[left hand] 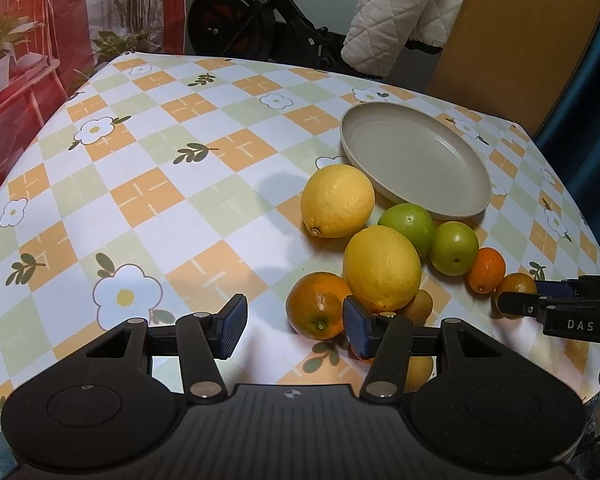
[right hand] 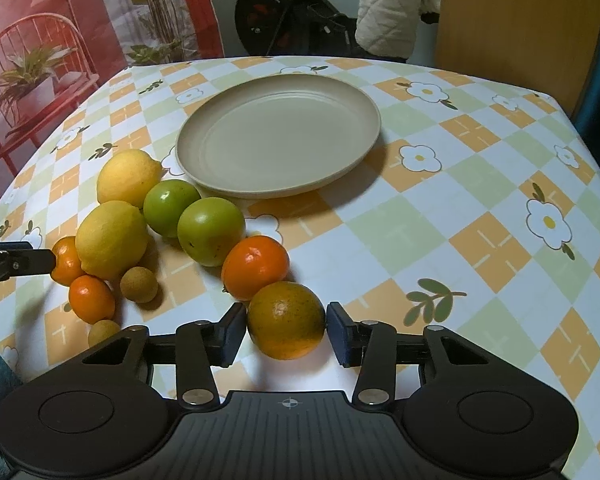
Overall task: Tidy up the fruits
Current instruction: 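Close the right gripper on a dark orange while the left gripper grasps another orange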
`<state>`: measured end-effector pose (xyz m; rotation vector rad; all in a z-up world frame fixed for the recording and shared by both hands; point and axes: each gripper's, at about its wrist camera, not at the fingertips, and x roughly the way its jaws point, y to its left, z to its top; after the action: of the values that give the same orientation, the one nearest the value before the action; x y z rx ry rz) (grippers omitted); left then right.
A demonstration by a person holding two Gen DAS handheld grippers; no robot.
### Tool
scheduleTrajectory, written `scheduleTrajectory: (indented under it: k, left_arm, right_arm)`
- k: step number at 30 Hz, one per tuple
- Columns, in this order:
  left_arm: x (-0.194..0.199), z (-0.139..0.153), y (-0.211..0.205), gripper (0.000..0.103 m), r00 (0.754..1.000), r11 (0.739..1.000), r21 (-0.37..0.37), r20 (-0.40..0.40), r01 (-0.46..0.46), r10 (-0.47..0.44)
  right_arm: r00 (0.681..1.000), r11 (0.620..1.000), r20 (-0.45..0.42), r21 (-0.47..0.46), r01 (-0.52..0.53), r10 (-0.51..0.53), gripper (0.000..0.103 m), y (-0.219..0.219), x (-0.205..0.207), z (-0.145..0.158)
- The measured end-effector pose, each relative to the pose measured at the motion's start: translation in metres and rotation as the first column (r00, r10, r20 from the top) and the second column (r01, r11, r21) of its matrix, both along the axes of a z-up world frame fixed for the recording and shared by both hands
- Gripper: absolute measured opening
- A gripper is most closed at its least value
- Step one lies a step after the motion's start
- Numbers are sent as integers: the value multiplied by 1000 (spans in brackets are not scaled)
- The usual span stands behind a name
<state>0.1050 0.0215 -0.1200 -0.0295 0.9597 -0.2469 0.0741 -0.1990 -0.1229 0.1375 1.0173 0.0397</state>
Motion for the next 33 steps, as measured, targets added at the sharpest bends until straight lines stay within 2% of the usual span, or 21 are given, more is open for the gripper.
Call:
scheduleTrajectory:
  k: [20,22,24,33]
  left_arm:
    - [17,-18,-5,56,999,996,-81,-20,39,-40]
    - [16,-20,-7,53,998,996,-71,-28,49,-51]
    - [13,-21,-9,45,998,996,-66,-17,66,-67]
    - [9,-19,-6,45,998,998,-32,7,61,-61]
  right_arm:
    - [1000,1000,-1,1,2,-2,41,-1,0,0]
    - [1000,1000,-1,2,2,-2,41,-1,0,0]
    - [1000,1000,0,2,2,-2,41,-1,0,0]
    - [1000,1000,-5,15,21,-21,41,-5,1,-3]
